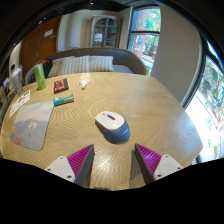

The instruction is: Arrange mouse

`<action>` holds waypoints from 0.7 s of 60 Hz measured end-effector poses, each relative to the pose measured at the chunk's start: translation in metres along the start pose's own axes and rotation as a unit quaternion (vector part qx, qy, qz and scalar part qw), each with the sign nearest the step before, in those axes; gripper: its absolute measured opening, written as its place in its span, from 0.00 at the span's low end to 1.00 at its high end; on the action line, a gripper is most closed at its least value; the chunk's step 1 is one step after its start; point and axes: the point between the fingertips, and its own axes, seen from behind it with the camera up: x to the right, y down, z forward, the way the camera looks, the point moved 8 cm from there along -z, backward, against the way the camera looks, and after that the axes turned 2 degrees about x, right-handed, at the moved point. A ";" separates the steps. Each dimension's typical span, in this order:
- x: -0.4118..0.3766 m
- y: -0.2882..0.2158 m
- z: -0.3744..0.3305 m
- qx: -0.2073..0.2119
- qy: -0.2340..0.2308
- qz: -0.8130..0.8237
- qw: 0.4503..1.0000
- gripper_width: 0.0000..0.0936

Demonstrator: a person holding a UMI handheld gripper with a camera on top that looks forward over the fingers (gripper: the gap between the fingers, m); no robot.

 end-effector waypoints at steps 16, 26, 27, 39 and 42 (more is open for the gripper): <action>0.022 -0.034 0.049 0.034 -0.040 0.024 0.998 0.88; 0.022 -0.050 0.067 0.040 -0.057 0.027 0.997 0.74; 0.021 -0.051 0.067 0.040 -0.058 0.026 0.997 0.69; 0.020 -0.053 0.069 0.031 -0.052 0.046 0.997 0.59; 0.020 -0.055 0.069 0.015 -0.051 0.047 0.997 0.56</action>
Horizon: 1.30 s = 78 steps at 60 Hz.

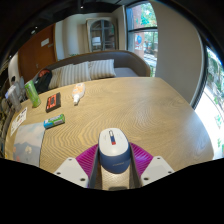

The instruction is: Arrange mouse

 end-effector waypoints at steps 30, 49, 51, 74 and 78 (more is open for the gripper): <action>-0.225 -0.160 -0.121 0.185 -0.020 -0.023 0.982 0.46; -0.341 0.016 -0.026 0.029 -0.028 -0.028 0.999 0.46; -0.341 0.027 -0.022 0.022 -0.021 -0.031 0.999 0.46; -0.329 0.029 -0.048 -0.026 0.000 -0.045 0.999 0.89; -0.320 0.038 -0.080 -0.022 0.003 -0.051 0.998 0.91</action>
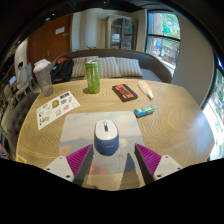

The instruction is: Arrange mouse

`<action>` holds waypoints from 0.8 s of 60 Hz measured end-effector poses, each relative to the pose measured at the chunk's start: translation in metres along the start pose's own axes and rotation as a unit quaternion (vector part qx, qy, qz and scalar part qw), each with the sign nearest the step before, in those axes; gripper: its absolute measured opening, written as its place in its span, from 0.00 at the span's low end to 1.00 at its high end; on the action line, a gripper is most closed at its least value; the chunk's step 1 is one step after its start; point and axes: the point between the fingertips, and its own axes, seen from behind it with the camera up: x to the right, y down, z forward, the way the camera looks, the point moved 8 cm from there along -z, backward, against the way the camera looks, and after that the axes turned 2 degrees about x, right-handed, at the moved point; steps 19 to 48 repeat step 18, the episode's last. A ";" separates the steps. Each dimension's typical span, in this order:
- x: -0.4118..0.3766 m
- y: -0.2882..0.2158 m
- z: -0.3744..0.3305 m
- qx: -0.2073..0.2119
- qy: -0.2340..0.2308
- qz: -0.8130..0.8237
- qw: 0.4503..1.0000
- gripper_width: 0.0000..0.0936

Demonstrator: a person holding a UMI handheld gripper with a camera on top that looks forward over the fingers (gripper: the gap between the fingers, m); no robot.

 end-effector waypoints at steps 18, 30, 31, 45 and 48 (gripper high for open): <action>0.052 0.139 -0.129 -0.093 0.044 0.059 0.993 0.90; 0.052 0.139 -0.129 -0.093 0.044 0.059 0.993 0.90; 0.052 0.139 -0.129 -0.093 0.044 0.059 0.993 0.90; 0.052 0.139 -0.129 -0.093 0.044 0.059 0.993 0.90; 0.052 0.139 -0.129 -0.093 0.044 0.059 0.993 0.90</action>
